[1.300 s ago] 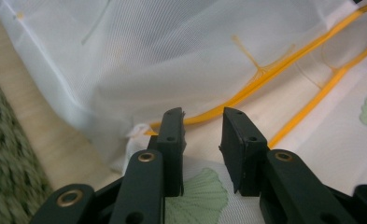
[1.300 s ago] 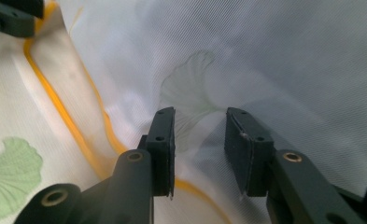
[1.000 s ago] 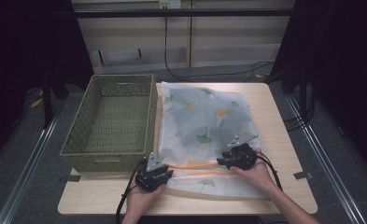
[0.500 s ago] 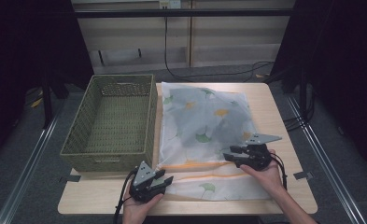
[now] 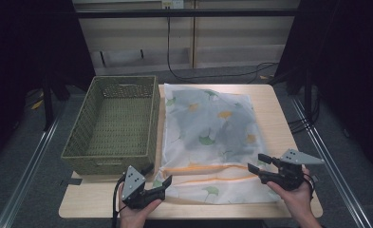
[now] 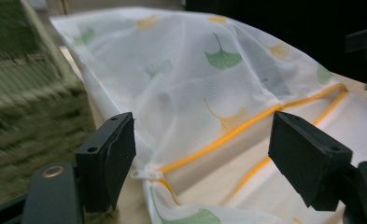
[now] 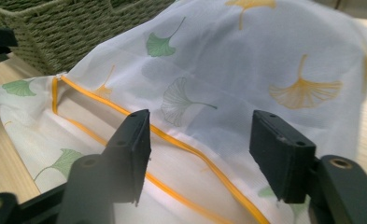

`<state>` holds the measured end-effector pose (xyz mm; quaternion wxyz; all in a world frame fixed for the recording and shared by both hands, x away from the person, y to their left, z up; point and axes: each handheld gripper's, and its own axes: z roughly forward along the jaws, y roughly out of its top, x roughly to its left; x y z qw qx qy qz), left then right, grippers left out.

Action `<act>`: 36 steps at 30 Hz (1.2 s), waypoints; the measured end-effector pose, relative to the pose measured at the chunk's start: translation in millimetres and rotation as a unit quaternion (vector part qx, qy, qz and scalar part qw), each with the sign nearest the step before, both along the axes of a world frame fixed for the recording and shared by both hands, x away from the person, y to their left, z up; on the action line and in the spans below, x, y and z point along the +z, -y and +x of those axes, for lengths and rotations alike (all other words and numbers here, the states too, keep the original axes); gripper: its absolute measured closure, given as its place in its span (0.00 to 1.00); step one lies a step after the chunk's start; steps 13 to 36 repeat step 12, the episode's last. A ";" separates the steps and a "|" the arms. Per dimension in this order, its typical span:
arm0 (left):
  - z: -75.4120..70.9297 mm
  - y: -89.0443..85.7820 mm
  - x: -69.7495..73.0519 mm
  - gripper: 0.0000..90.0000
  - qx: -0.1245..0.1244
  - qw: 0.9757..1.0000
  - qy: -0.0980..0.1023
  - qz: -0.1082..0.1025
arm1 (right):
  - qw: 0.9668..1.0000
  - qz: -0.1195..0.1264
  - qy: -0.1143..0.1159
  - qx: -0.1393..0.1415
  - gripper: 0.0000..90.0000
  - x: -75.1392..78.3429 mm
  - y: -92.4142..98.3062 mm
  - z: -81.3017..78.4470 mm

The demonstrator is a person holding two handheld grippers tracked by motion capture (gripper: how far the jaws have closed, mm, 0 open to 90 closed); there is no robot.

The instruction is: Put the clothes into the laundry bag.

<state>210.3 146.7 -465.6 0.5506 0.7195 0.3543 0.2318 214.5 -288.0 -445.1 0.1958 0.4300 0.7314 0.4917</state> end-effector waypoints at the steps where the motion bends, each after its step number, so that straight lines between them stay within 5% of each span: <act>1: -1.1 -0.7 0.2 0.24 0.003 1.000 0.005 -0.004 | 1.000 0.000 0.006 -0.006 0.42 1.2 1.0 -4.3; 7: -1.4 -8.2 -6.6 0.19 0.012 1.000 -0.005 -0.017 | 1.000 0.019 0.001 -0.014 0.38 1.5 9.2 -23.1; 9: 2.3 -9.6 -9.9 0.19 0.023 0.999 -0.029 -0.004 | 1.000 0.014 -0.001 -0.014 0.38 0.6 10.1 -22.9; 11: 5.3 -10.9 -12.5 0.19 0.014 0.999 -0.049 -0.013 | 1.000 0.021 -0.010 -0.011 0.37 0.1 10.3 -19.3; 36: 5.4 -10.8 -13.6 0.18 0.011 0.998 -0.050 -0.022 | 1.000 0.022 -0.012 -0.012 0.36 -0.2 10.1 -17.8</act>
